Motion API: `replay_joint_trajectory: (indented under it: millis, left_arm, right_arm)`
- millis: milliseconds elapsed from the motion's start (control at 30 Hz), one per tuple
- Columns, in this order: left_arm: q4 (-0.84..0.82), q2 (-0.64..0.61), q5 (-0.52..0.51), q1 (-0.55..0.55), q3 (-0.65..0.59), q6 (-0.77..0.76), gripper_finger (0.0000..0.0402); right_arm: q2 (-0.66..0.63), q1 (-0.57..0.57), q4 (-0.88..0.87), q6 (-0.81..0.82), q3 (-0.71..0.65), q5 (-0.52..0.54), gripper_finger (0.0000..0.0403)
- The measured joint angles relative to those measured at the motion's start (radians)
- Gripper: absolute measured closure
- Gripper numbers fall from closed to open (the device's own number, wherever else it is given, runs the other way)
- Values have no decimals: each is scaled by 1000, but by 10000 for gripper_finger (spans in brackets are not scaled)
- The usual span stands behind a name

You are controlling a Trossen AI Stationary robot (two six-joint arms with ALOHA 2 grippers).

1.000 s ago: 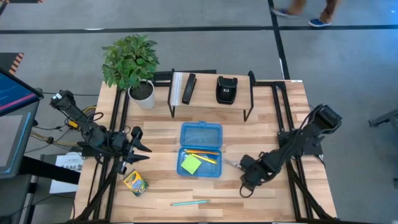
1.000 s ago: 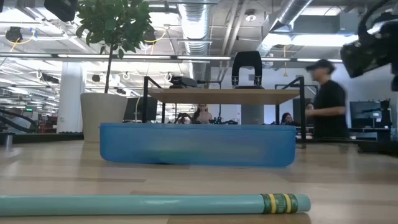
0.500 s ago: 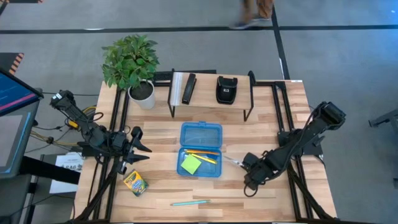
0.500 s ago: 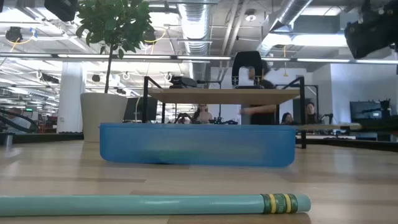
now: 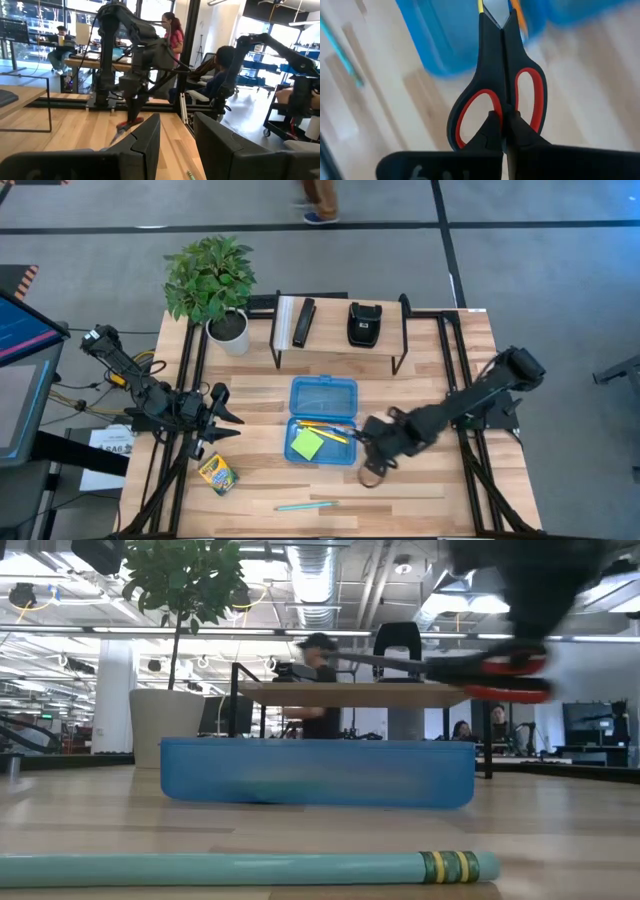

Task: Pack school essentials
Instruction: Put the black scissors into the blue supply box

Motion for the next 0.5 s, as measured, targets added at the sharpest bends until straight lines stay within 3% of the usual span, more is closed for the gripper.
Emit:
replay_joint_trajectory:
  millis: [233,500]
  left_arm:
    - [-1,0,0,0,0,-1,294]
    - [-5,0,1,0,0,0,294]
  right_arm:
    - [218,-127,12,-359,209,0,399]
    - [421,-175,-145,-497,390,-2,399]
